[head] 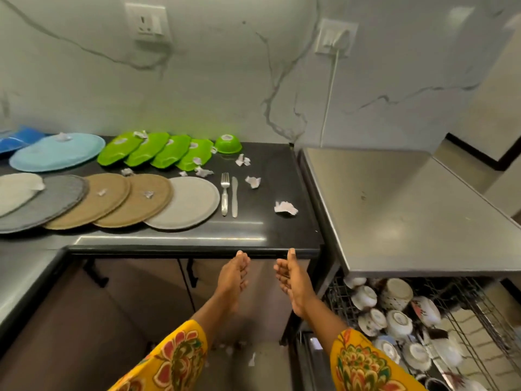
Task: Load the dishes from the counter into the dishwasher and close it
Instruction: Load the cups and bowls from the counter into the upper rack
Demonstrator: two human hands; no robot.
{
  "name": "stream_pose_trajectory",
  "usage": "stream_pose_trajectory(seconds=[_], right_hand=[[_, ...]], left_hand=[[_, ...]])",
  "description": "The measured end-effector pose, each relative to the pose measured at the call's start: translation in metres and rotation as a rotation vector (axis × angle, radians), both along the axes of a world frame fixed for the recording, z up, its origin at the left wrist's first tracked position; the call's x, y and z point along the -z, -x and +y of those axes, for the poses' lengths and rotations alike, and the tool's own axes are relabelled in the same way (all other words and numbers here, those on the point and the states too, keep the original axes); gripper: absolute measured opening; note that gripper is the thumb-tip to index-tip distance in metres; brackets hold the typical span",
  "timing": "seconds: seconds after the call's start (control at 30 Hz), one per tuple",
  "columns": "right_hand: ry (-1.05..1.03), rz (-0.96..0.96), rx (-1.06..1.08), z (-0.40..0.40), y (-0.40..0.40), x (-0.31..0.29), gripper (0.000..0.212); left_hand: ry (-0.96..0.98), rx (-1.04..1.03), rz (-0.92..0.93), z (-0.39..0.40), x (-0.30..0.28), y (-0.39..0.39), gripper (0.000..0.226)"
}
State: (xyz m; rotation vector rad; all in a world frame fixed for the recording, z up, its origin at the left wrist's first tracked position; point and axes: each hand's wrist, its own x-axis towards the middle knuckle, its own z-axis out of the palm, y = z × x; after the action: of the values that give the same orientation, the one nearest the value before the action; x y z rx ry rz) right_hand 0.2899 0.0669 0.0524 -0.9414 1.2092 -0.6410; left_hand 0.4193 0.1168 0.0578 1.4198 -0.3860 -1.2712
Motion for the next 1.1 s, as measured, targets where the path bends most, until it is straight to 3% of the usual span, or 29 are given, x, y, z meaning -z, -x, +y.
stream_pose_trajectory(seconds=[0.27,0.57,0.9,1.1], right_hand=[[0.12,-0.079,0.086,-0.013,-0.07,-0.039,0.057],[0.152,-0.105,0.085,-0.054,-0.115,-0.047,0.061],[0.161,-0.138,0.076,-0.124,-0.158,-0.048,0.062],[0.166,-0.184,-0.008,-0.206,-0.198,-0.057,0.06]], left_hand=[[0.134,-0.011,-0.075,-0.011,-0.031,-0.066,0.038],[0.157,-0.128,-0.068,-0.043,-0.049,-0.107,0.051],[0.154,-0.19,-0.029,-0.109,-0.059,-0.142,0.049],[0.131,-0.221,-0.043,-0.188,-0.06,-0.175,0.04]])
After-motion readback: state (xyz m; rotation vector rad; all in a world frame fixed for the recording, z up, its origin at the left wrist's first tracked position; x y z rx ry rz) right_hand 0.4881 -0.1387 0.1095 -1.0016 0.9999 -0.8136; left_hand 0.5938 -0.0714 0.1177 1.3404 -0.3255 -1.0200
